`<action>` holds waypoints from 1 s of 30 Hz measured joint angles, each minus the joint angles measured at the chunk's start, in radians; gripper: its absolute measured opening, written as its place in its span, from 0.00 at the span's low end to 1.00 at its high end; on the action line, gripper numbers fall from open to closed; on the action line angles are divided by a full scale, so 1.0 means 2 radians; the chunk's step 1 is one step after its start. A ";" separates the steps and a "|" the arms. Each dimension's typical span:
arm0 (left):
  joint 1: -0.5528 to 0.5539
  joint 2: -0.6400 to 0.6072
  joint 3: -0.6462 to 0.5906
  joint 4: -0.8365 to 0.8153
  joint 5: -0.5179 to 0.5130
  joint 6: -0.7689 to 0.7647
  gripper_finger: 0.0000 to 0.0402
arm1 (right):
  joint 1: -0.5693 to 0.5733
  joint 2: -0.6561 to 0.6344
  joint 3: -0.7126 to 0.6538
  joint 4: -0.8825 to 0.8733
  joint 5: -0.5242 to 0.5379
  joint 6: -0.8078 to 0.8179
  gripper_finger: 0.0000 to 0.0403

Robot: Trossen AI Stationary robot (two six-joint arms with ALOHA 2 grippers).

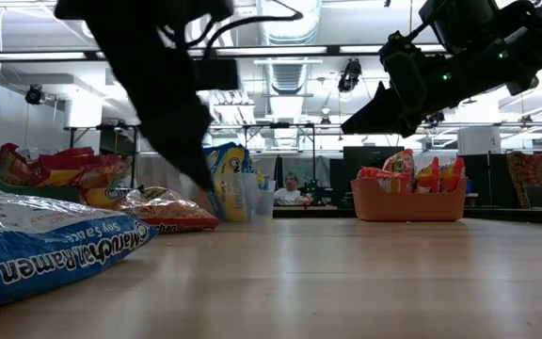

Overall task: Sort Maruchan noodles
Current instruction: Put the red noodle pack into the blue bin

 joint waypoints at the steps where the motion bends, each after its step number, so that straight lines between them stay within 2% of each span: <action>1: 0.000 0.004 0.002 0.020 0.002 0.006 0.09 | 0.000 0.000 0.000 0.000 0.000 0.000 0.04; 4: -0.001 0.007 0.005 0.089 0.020 0.047 0.09 | 0.000 0.000 0.000 0.000 0.000 0.000 0.04; 6: -0.003 0.005 0.013 0.084 0.023 0.071 0.09 | 0.000 0.000 0.000 0.000 -0.001 0.000 0.04; 12: -0.001 -0.011 0.053 -0.099 -0.003 0.062 0.09 | 0.000 0.000 0.000 -0.001 -0.002 0.000 0.04; 15: 0.002 -0.011 0.053 -0.152 -0.024 0.040 0.09 | 0.000 0.000 0.000 -0.002 -0.002 0.000 0.04; 24: 0.010 -0.004 -0.001 -0.103 -0.021 0.012 0.09 | 0.000 0.000 0.000 -0.002 -0.002 0.000 0.04; 30: 0.010 0.003 -0.009 0.011 0.010 0.045 0.09 | 0.000 0.000 0.000 -0.001 -0.002 0.000 0.04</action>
